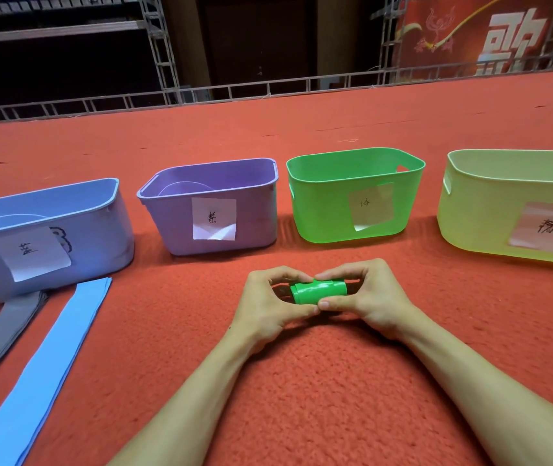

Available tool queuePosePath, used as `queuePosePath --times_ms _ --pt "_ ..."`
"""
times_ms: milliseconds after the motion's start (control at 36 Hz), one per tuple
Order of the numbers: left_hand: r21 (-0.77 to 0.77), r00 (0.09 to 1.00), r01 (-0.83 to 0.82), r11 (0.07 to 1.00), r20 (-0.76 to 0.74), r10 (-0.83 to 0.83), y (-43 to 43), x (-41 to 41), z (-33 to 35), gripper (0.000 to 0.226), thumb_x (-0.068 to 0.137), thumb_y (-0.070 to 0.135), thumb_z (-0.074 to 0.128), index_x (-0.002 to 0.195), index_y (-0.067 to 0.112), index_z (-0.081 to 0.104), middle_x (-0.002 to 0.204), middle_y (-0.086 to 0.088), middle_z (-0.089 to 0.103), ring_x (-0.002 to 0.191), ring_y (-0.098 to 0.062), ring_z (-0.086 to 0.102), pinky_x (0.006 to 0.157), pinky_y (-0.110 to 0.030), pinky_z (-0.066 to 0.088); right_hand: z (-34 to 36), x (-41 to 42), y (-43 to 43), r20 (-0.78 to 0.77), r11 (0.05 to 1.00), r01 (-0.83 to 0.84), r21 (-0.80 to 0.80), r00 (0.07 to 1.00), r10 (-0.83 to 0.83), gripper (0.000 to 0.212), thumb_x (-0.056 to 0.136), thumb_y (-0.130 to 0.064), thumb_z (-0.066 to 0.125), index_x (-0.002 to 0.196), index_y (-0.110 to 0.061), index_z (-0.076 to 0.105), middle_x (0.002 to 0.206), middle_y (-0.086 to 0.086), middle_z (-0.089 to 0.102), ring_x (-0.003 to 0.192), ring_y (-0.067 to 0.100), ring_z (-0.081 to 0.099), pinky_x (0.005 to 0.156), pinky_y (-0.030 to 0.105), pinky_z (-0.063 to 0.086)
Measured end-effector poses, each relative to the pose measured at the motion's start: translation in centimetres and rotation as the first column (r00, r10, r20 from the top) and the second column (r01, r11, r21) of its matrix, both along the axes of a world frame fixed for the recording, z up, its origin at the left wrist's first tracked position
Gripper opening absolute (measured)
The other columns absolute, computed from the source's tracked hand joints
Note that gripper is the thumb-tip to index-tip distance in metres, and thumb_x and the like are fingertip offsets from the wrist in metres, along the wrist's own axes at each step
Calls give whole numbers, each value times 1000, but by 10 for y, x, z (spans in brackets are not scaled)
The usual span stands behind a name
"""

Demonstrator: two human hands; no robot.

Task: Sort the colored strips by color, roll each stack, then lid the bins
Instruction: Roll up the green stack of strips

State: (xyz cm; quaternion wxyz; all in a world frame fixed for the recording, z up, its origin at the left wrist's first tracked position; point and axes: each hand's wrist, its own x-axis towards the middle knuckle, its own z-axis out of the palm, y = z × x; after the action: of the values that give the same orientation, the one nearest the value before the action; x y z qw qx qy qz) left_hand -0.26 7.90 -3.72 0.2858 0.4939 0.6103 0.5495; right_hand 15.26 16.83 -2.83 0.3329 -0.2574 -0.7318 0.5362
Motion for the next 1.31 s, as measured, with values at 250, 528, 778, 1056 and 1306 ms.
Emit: queuePosePath --times_ms 250,528,778,1056,1306 --pt "-31 1000 -15 999 26 16 0 0 1 37 54 -4 88 78 17 71 80 -11 74 73 -18 69 75 -46 57 -3 -1 3 11 1000 -8 -1 1000 8 37 58 6 84 89 -13 75 84 3 75 77 14 71 70 22 54" --pt "21 998 6 1000 58 -7 3 -1 -2 39 58 -9 84 87 14 72 88 -8 75 83 -19 71 80 -39 58 -8 1 8 -68 999 -43 -31 997 41 38 60 6 83 93 -9 73 92 9 74 82 18 70 72 25 55" --pt "81 1000 2 997 30 -5 -1 -3 -6 38 55 5 88 85 22 72 88 -5 74 84 -17 69 83 -34 56 -4 2 -1 -32 997 -72 42 997 73 43 63 6 82 102 -11 70 99 -1 73 90 10 70 80 17 51" --pt "16 992 128 992 -13 -128 -20 12 24 29 69 5 79 95 15 71 91 4 72 82 -8 66 77 -21 51 18 25 -20 -19 1000 10 14 1000 -9 40 59 12 81 89 -13 73 87 -4 74 82 8 70 73 17 51" --pt "72 989 148 986 -29 -146 -37 29 75 29 70 -1 80 96 5 71 90 -1 72 75 -6 64 68 -19 51 68 47 -44 -113 1000 13 -8 993 -13 41 59 16 79 92 -8 72 88 3 75 82 17 71 72 25 56"
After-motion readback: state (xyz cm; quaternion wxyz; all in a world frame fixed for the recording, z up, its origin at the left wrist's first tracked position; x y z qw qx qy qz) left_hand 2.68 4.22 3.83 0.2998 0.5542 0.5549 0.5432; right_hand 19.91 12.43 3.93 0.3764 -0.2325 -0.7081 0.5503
